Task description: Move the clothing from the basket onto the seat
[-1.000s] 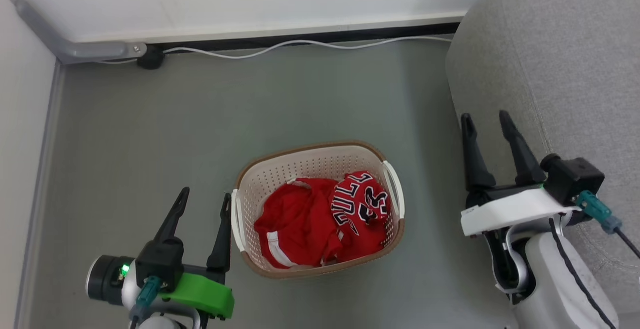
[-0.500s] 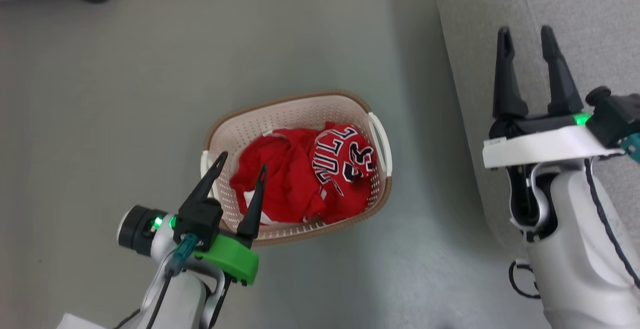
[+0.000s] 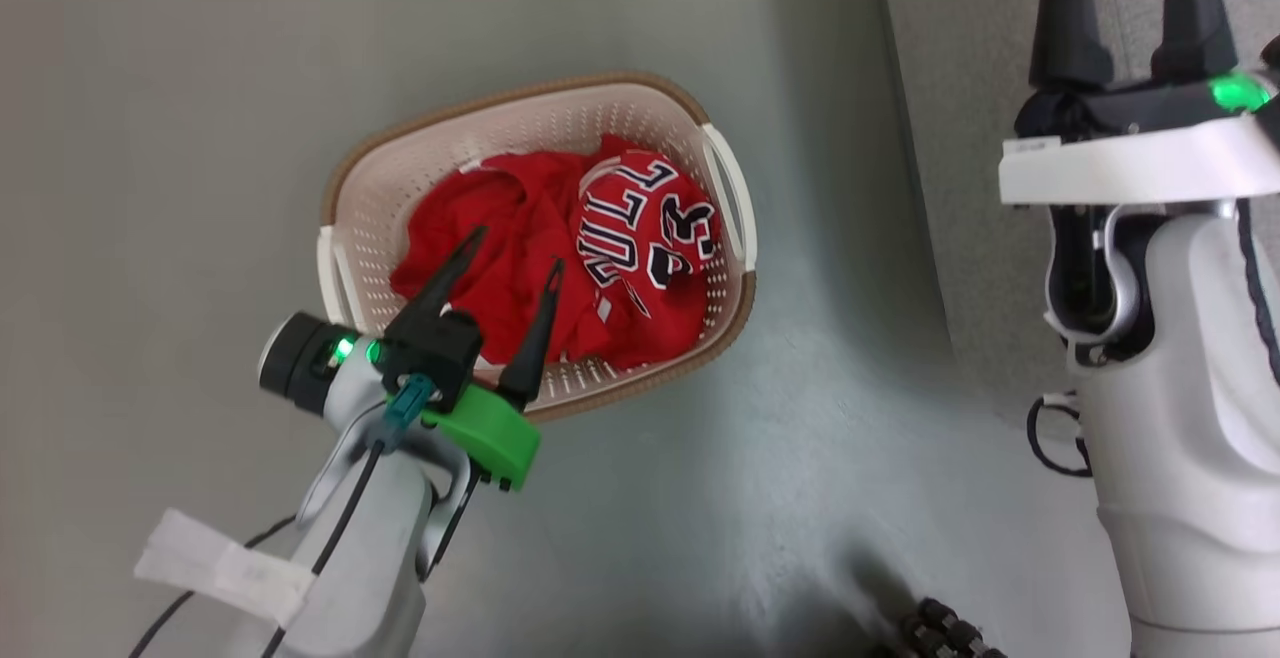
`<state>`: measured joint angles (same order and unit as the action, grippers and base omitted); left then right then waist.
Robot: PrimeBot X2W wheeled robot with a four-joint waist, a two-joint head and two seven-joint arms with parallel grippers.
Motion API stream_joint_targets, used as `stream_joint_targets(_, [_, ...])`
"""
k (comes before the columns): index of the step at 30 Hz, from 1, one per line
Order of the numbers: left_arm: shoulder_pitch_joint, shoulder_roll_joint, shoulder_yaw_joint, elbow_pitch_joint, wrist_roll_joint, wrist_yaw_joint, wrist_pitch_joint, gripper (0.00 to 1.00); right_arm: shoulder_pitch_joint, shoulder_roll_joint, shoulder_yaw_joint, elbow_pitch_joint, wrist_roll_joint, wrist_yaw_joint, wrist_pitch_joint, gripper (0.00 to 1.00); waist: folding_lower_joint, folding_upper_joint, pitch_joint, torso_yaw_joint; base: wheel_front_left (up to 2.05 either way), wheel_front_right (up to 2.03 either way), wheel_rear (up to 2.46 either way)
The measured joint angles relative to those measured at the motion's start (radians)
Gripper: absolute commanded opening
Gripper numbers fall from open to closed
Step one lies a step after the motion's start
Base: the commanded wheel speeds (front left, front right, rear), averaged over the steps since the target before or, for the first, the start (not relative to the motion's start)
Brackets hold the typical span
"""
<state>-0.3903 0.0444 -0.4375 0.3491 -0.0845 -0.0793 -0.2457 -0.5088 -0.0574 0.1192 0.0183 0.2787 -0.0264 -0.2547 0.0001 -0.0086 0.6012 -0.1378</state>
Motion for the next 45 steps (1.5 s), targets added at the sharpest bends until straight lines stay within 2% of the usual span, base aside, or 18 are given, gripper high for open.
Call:
stream_joint_targets(16, [-0.218, 0.000, -0.153, 0.037, -0.060, -0.010, 0.016, 1.00, -0.174, 0.000, -0.019, -0.012, -0.018, 0.007, 0.000, 1.00, 0.0000, -0.0001, 0.230, -0.045, 0.00, 0.00, 0.00])
stream_joint_targets(22, [-0.244, 0.001, -0.208, 0.091, -0.068, -0.017, 0.016, 1.00, -0.207, 0.000, -0.021, -0.008, -0.026, 0.009, 0.000, 1.00, 0.0000, 0.0000, 0.301, -0.057, 0.00, 0.00, 0.00])
stream_joint_targets(36, [-0.323, 0.001, -0.244, 0.149, -0.103, -0.008, 0.007, 1.00, -0.242, 0.001, -0.006, 0.003, -0.019, 0.016, 0.000, 1.00, 0.0000, 0.0000, 0.380, -0.082, 0.00, 0.00, 0.00])
stream_joint_targets(45, [-0.370, 0.002, -0.248, 0.221, -0.105, 0.011, 0.006, 1.00, -0.267, 0.001, 0.018, 0.003, 0.016, 0.007, 0.000, 1.00, -0.0001, 0.0000, 0.413, -0.105, 0.00, 0.00, 0.00])
